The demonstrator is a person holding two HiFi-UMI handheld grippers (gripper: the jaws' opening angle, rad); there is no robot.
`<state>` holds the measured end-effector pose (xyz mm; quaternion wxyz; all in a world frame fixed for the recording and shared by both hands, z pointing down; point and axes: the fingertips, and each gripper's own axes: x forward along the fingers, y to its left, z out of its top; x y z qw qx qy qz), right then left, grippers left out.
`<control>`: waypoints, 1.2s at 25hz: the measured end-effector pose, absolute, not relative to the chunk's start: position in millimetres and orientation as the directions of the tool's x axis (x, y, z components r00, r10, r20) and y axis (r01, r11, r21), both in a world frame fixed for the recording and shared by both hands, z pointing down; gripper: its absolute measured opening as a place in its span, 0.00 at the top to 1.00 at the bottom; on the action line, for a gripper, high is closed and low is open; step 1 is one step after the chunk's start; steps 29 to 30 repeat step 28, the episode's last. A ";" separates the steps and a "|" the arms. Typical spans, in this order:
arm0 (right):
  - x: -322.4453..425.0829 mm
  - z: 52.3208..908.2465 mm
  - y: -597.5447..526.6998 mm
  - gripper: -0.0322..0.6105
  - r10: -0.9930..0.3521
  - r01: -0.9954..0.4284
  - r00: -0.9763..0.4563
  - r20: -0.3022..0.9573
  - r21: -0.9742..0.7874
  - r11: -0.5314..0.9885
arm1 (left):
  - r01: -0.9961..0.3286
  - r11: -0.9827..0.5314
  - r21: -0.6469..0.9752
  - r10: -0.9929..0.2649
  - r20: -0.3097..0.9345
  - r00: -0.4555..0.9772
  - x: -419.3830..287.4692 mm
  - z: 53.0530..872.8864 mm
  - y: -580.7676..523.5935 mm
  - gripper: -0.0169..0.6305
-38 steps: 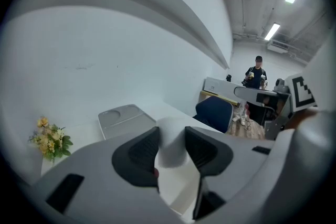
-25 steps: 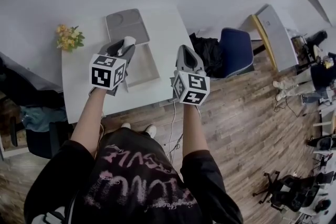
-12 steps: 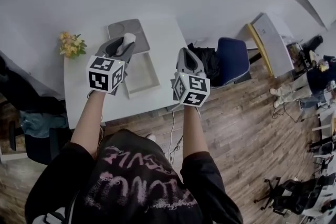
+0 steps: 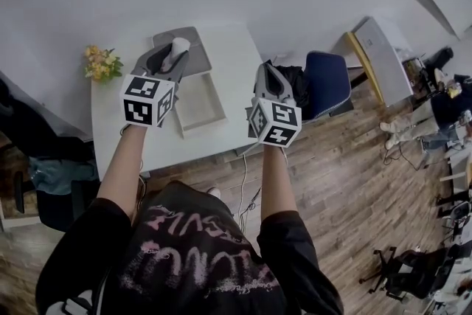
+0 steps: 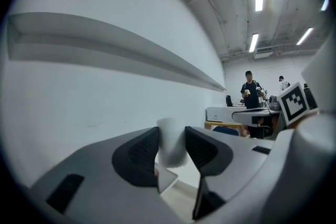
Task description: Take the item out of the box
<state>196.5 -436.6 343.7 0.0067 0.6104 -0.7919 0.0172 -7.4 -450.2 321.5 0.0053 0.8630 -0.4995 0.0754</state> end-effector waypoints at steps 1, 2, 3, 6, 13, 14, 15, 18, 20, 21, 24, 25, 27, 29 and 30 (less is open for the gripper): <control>196.5 342.7 -436.3 0.94 -0.966 -0.967 -0.256 0.030 -0.017 0.255 | -0.864 -0.500 -0.067 -0.862 0.132 0.489 -7.5 320.0 -450.0 0.72; 196.8 342.0 -435.5 0.94 -0.966 -0.967 -0.256 0.029 -0.017 0.256 | -0.864 -0.499 -0.069 -0.863 0.128 0.488 -7.5 318.5 -449.2 0.73; 197.2 341.4 -434.7 0.94 -0.966 -0.967 -0.256 0.027 -0.018 0.255 | -0.864 -0.499 -0.069 -0.863 0.123 0.489 -7.3 317.0 -448.2 0.73; 197.2 339.2 -433.6 0.94 -0.966 -0.966 -0.256 0.020 -0.021 0.256 | -0.865 -0.497 -0.070 -0.865 0.110 0.489 -7.7 312.9 -446.4 0.73; 195.8 338.2 -433.1 0.94 -0.963 -0.964 -0.267 0.021 0.001 0.268 | -0.872 -0.486 -0.061 -0.872 0.099 0.480 -8.5 313.6 -442.8 0.73; 195.8 338.4 -432.9 0.94 -0.963 -0.963 -0.269 0.022 0.001 0.269 | -0.871 -0.487 -0.061 -0.871 0.099 0.480 -8.0 313.3 -442.3 0.73; 196.1 338.5 -432.6 0.94 -0.962 -0.963 -0.270 0.023 0.001 0.270 | -0.870 -0.489 -0.061 -0.870 0.098 0.483 -7.2 312.7 -441.7 0.73; 198.2 339.1 -431.1 0.94 -0.963 -0.963 -0.269 0.026 0.002 0.269 | -0.865 -0.497 -0.061 -0.866 0.095 0.491 -3.5 311.4 -439.6 0.73; 199.0 338.6 -431.5 0.94 -0.963 -0.964 -0.267 0.024 0.003 0.267 | -0.864 -0.499 -0.064 -0.865 0.093 0.493 -2.2 311.3 -439.7 0.73; 199.0 337.9 -432.2 0.94 -0.964 -0.964 -0.266 0.022 0.005 0.266 | -0.864 -0.500 -0.061 -0.865 0.093 0.493 -2.2 311.5 -440.4 0.73; 199.6 336.1 -433.3 0.94 -0.964 -0.964 -0.264 0.019 0.009 0.264 | -0.866 -0.499 -0.045 -0.865 0.090 0.494 -3.5 311.6 -441.7 0.73; 200.1 335.7 -433.0 0.94 -0.965 -0.965 -0.263 0.019 0.010 0.263 | -0.866 -0.498 -0.042 -0.865 0.090 0.493 -4.2 311.5 -441.5 0.73; 200.8 335.1 -432.3 0.94 -0.966 -0.966 -0.259 0.019 0.011 0.259 | -0.867 -0.496 -0.042 -0.866 0.089 0.491 -5.7 311.3 -441.1 0.73; 201.1 334.7 -431.9 0.94 -0.966 -0.966 -0.257 0.018 0.012 0.258 | -0.868 -0.495 -0.042 -0.867 0.089 0.491 -6.5 311.2 -441.0 0.73; 201.1 334.7 -431.9 0.94 -0.966 -0.966 -0.257 0.018 0.012 0.258 | -0.868 -0.495 -0.042 -0.867 0.089 0.491 -6.5 311.2 -441.0 0.73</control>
